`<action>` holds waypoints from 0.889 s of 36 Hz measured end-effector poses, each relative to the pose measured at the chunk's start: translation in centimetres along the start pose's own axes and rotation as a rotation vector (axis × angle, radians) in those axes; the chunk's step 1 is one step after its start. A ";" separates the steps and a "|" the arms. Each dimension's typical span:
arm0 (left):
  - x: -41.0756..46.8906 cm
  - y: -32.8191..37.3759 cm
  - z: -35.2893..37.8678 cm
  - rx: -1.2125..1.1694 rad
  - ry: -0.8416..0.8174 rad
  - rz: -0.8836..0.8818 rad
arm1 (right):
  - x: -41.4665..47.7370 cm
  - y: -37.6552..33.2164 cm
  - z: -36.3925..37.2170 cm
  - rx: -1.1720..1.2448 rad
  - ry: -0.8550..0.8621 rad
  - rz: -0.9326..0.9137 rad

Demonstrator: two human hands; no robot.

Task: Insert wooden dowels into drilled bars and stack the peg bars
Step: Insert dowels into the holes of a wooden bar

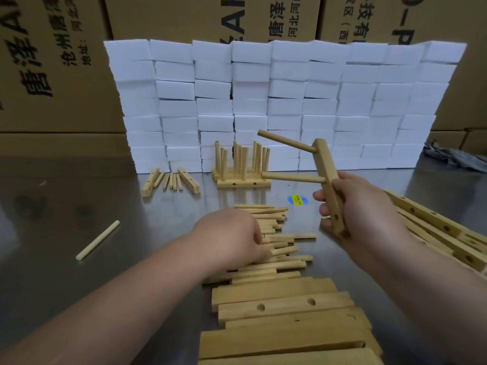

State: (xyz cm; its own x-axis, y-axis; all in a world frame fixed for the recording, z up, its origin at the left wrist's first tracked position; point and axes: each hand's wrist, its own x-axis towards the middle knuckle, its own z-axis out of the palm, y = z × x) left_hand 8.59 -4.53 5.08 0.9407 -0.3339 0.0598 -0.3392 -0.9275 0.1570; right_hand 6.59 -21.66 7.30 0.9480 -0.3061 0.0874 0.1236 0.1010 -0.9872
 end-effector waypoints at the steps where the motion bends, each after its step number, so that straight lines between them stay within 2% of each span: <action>1: 0.1 0.0 0.3 0.027 0.001 0.012 | 0.0 0.0 0.0 0.018 -0.005 0.007; 6: 0.2 -0.3 1.0 0.004 -0.015 0.025 | -0.1 -0.2 0.1 0.070 -0.036 0.016; 12: 0.2 -0.3 0.4 -0.076 0.076 0.072 | -0.2 -0.1 -0.1 0.035 -0.043 -0.067; 20: -1.2 1.2 -2.4 -0.498 0.178 0.170 | -0.1 -0.3 -0.4 -0.004 0.022 -0.120; 32: -2.1 2.5 -2.1 -0.500 0.348 0.336 | -0.4 -0.2 0.0 0.222 -0.057 -0.120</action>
State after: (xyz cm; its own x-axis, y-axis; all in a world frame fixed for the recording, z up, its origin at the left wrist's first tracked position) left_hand 5.71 -5.80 7.42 0.7572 -0.4387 0.4839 -0.6511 -0.5663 0.5053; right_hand 6.18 -21.57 7.51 0.9371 -0.2749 0.2153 0.2910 0.2742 -0.9166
